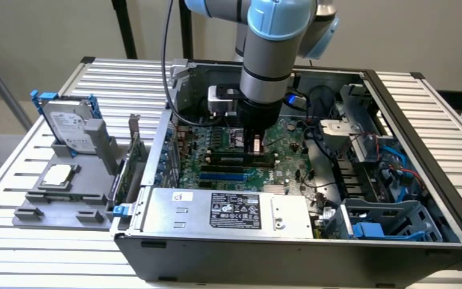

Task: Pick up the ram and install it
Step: 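Insert the ram into the slot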

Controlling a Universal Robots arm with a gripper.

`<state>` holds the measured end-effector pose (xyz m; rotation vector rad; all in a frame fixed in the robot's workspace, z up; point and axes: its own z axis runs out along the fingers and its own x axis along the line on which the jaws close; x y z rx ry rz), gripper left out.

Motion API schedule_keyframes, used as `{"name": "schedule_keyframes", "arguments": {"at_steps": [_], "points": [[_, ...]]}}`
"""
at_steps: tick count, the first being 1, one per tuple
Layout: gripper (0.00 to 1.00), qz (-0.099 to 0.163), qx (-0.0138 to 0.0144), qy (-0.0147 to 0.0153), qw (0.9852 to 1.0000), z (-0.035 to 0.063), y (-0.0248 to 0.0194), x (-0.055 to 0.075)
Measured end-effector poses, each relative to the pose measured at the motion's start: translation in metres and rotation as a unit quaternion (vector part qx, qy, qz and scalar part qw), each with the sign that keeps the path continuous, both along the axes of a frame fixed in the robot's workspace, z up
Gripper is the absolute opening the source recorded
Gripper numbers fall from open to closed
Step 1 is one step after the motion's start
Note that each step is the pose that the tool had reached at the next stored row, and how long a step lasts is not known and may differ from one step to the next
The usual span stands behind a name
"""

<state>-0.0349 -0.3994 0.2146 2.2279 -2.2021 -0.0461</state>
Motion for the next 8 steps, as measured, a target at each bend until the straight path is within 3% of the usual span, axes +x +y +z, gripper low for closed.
{"name": "schedule_keyframes", "arguments": {"at_steps": [4,6,8], "points": [[0.14,0.000,-0.0009,0.0001,1.0000,-0.0010,-0.0001,0.0000],[0.22,0.000,-0.0009,0.0000,1.0000,-0.0011,0.0000,0.0000],[0.22,0.000,-0.0009,0.0000,1.0000,-0.0011,0.0000,0.0000]]}}
